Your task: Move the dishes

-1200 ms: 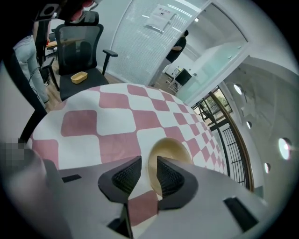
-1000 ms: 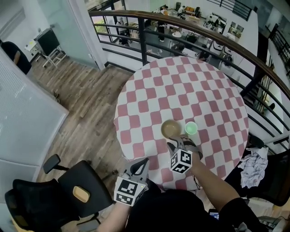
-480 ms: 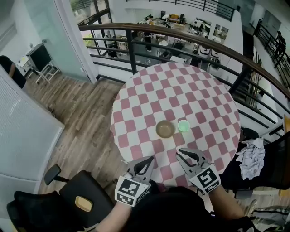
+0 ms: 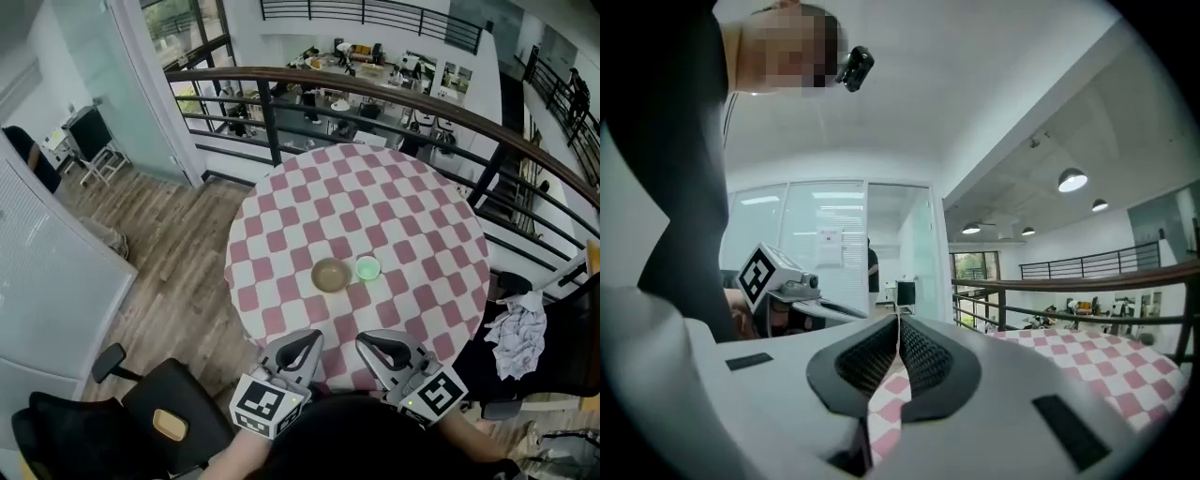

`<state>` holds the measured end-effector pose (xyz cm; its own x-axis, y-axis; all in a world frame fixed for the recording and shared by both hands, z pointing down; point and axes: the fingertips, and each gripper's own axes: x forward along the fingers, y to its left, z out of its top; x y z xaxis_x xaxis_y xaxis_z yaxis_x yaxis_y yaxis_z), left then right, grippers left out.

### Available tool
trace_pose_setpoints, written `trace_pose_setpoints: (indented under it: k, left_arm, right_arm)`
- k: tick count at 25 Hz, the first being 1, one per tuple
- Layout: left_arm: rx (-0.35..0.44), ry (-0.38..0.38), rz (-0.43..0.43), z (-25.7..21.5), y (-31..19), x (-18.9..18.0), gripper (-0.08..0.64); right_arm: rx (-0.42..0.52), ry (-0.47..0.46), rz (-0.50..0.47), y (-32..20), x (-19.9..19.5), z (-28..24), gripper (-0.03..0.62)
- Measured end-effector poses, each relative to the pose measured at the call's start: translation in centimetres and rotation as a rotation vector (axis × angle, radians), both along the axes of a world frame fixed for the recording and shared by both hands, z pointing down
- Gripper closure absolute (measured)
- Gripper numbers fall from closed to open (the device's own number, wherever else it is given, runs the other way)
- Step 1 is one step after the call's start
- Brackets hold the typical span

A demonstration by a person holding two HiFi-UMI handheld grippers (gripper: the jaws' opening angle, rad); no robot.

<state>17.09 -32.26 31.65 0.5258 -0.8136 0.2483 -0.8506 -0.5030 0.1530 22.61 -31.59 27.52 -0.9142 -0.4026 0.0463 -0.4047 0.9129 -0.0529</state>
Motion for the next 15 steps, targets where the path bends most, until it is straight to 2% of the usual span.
trace_pose_setpoints:
  k: [6, 11, 15]
  left_arm:
    - [0.019, -0.001, -0.037, -0.8, -0.3, 0.4, 0.557]
    - [0.025, -0.092, -0.031, -0.3, -0.2, 1.2, 0.557]
    - [0.026, -0.077, -0.05, -0.3, -0.6, 1.6, 0.557]
  right_arm:
    - [-0.004, -0.01, -0.033, -0.4, 0.4, -0.2, 0.568]
    - [-0.016, -0.01, -0.049, -1.0, 1.1, 0.0, 0.568]
    - [-0.014, -0.005, -0.058, -1.4, 1.5, 0.0, 0.568]
